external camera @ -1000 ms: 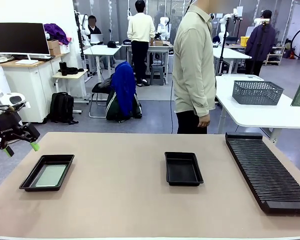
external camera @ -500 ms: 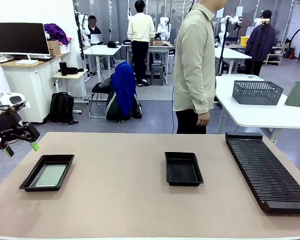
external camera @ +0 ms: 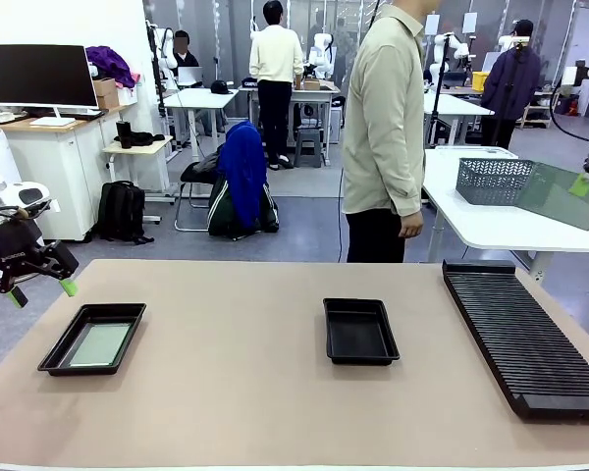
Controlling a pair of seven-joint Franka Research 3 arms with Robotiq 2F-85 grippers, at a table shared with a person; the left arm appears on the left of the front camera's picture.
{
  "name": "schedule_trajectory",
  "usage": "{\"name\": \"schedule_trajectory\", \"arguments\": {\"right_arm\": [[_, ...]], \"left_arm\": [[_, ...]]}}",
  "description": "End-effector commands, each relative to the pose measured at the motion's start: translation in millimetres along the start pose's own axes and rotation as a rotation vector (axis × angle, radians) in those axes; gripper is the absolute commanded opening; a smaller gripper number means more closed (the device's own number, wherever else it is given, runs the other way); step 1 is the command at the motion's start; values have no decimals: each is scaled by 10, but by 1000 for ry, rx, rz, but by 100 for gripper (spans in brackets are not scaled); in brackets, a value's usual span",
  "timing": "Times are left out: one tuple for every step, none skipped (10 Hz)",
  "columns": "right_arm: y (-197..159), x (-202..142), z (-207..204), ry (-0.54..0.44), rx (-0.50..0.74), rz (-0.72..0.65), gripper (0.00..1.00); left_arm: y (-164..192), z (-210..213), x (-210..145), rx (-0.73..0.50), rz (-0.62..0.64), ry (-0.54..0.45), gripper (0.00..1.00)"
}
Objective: Inspect and transfer BCBs to ESD trays.
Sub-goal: Pick up the Blank PCB from the PCB Rack and place it in the right ESD tray.
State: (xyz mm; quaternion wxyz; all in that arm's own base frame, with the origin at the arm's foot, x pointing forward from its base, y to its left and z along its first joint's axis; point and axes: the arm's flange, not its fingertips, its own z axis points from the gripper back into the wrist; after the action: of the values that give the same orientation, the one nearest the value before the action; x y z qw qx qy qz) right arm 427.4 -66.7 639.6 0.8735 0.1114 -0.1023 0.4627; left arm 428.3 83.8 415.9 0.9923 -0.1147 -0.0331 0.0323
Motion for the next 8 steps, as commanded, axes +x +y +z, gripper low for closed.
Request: {"name": "schedule_trajectory", "arguments": {"right_arm": [[51, 85, -195, -92, 32, -154, 2], [60, 124, -332, -119, 56, -241, 2], [80, 172, -449, -158, 77, -303, 2], [118, 223, -565, -178, 104, -361, 2], [168, 271, -686, -180, 119, -412, 2], [219, 320, -830, -186, 139, -461, 2], [244, 346, -922, -193, 151, -497, 2], [253, 375, -1079, -207, 176, -556, 2]], "left_arm": [[15, -7, 13, -7, -15, -12, 100], [15, -7, 13, -7, -15, -12, 100], [15, -7, 13, -7, -15, -12, 100], [15, -7, 13, -7, -15, -12, 100], [15, -7, 13, -7, -15, -12, 100], [15, -7, 13, -7, -15, -12, 100], [15, -7, 13, -7, -15, -12, 100], [15, -7, 13, -7, -15, -12, 100]]}}
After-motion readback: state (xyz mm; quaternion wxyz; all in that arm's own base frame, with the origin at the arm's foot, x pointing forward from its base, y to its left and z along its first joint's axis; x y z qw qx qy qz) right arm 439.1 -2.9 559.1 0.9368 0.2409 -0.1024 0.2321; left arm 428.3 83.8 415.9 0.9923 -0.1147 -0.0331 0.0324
